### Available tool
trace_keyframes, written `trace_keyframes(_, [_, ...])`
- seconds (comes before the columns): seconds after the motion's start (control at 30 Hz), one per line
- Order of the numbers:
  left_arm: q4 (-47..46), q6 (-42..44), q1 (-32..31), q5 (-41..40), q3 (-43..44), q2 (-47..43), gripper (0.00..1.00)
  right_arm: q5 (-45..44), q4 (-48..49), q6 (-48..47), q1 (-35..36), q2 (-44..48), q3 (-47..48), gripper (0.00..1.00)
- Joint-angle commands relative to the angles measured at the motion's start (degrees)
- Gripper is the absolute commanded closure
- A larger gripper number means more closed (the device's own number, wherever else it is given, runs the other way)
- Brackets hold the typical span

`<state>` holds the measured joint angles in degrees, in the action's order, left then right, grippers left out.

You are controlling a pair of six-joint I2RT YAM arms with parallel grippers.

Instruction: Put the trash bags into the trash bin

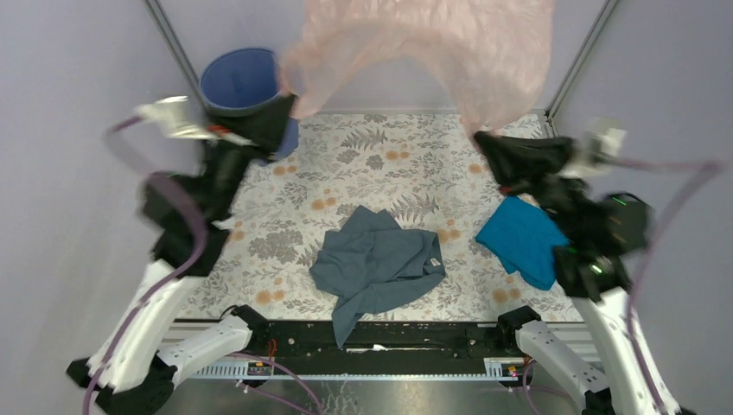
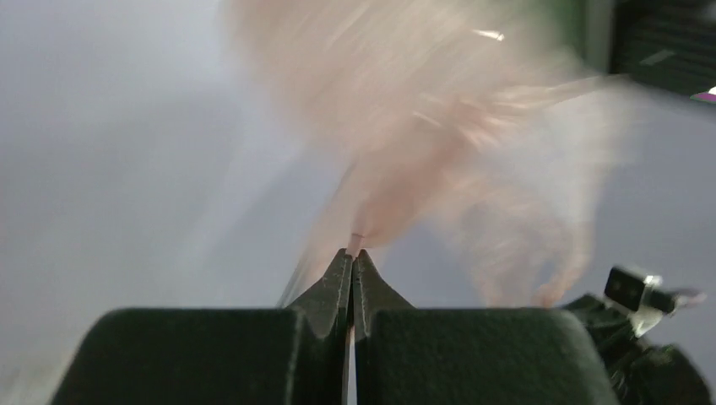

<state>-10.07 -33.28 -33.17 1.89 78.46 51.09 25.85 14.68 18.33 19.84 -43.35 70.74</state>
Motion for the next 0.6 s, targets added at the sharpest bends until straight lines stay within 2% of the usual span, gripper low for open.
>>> trace_keyframes(0.0, [15.32, -3.68, 0.49, -7.84, -21.55, 13.04, 1.0, -2.5, -8.02, -0.3, -0.07, -16.45, -22.32, 1.0])
trace_keyframes(0.1, [13.02, -7.74, 3.46, -2.45, -27.84, 16.19, 1.0, 0.41, -10.02, 1.08, -0.04, -22.83, -23.93, 1.0])
trace_keyframes(0.17, [11.31, -7.69, 4.65, 2.41, -26.06, 16.85, 1.0, 1.5, -12.09, 1.78, 0.03, -23.52, -20.14, 1.0])
trace_keyframes(0.27, [15.44, -5.7, 4.86, 4.5, -12.73, 18.14, 1.0, 4.2, -22.06, 0.72, 0.3, -23.74, -3.57, 1.0])
trace_keyframes(0.33, [18.04, -4.57, 4.54, 7.96, -0.41, 19.6, 1.0, 5.21, -24.97, 0.71, 0.9, -23.16, 6.04, 1.0])
trace_keyframes(0.4, [18.12, -3.61, 2.76, 9.59, 8.42, 19.94, 1.0, 4.66, -25.24, 1.38, 0.99, -21.57, 11.53, 1.0])
trace_keyframes(0.47, [16.37, -1.49, 0.1, 8.1, 11.28, 18.7, 1.0, 2.22, -24.03, 1.62, 0.95, -18.62, 12.12, 1.0])
trace_keyframes(0.57, [12.64, -0.36, -0.67, 3.89, 3.68, 15.15, 1.0, -2.59, -19.84, 0.74, 0.99, -14.23, 3.1, 0.95])
